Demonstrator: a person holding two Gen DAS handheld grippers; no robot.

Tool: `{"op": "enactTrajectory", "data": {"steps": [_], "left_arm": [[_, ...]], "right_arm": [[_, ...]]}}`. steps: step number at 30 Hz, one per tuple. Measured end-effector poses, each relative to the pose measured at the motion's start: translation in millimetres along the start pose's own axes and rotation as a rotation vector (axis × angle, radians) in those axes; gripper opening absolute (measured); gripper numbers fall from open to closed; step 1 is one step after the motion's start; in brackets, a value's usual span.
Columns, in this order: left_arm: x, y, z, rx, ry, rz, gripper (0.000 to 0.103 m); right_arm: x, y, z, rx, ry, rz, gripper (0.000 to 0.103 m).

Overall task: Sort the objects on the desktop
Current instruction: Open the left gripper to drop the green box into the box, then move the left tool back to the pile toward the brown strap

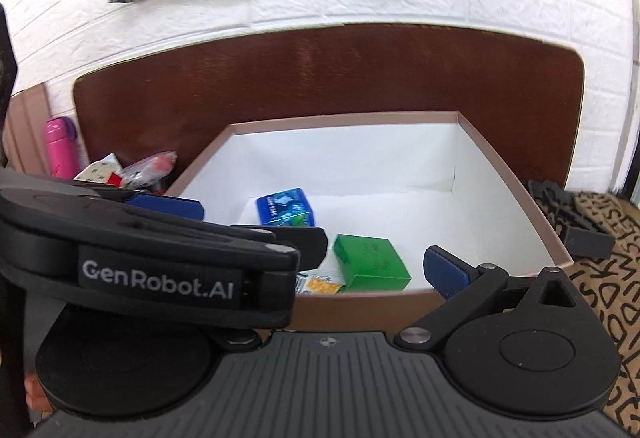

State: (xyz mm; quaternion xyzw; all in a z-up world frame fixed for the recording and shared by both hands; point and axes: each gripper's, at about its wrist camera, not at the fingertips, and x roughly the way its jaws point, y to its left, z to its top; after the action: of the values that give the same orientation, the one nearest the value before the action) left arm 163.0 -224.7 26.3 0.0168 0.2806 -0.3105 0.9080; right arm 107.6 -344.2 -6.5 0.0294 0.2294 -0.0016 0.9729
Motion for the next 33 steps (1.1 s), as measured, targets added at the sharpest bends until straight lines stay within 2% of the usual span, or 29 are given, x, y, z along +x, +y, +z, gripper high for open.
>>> {"op": "enactTrajectory", "data": {"steps": [8,17,24,29,33], "left_arm": [[-51,4,-37,-0.008,-0.051,0.084,0.103],[-100,25,-96,-0.035,-0.069,0.196,0.103],[-121,62,-134,-0.127,-0.053,0.234,0.103],[-130,89,-142,-0.206,-0.054,0.256,0.103],[-134,113,-143,-0.261,-0.075,0.284,0.103]], "right_arm": [[-32,42,-30,-0.055,-0.059,0.018,0.103],[-52,94,-74,-0.086,-0.060,0.078,0.103],[-47,132,-102,-0.138,-0.026,0.170,0.103],[-36,149,-107,-0.143,-0.012,0.225,0.103],[-25,153,-105,-0.164,-0.001,0.224,0.103]]}}
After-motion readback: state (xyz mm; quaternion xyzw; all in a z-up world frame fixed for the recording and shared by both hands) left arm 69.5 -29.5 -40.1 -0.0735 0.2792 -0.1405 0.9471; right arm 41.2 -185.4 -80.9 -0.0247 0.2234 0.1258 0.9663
